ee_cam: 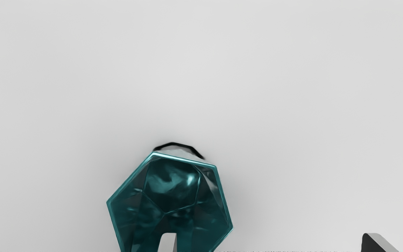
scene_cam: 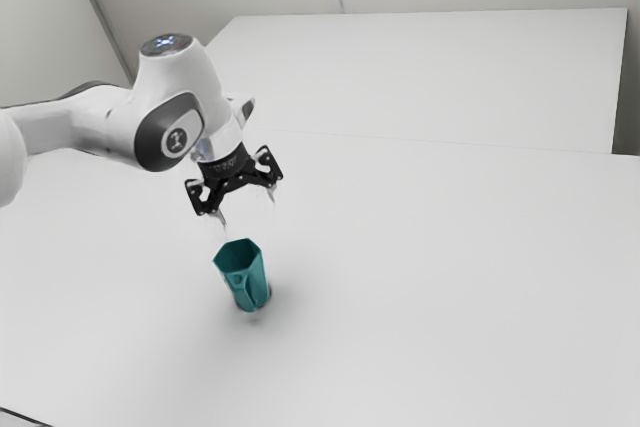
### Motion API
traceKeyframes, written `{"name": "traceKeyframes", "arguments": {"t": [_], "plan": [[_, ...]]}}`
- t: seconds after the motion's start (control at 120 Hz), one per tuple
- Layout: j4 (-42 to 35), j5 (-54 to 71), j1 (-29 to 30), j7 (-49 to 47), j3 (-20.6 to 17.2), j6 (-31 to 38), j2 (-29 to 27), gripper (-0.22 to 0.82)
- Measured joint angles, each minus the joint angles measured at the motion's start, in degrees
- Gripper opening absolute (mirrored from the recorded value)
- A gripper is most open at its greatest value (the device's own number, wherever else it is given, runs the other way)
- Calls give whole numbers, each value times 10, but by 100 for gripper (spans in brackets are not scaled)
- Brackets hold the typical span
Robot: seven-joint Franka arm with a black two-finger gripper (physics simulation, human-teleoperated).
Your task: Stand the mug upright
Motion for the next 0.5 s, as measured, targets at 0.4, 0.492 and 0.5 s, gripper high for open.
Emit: {"name": "traceKeyframes", "arguments": {"t": [0.4, 0.492, 0.5], "plan": [[189, 42, 5, 162, 8, -120, 57, 60], [232, 45, 8, 198, 10, -151, 68, 60], [236, 45, 8, 201, 10, -154, 69, 60]]}}
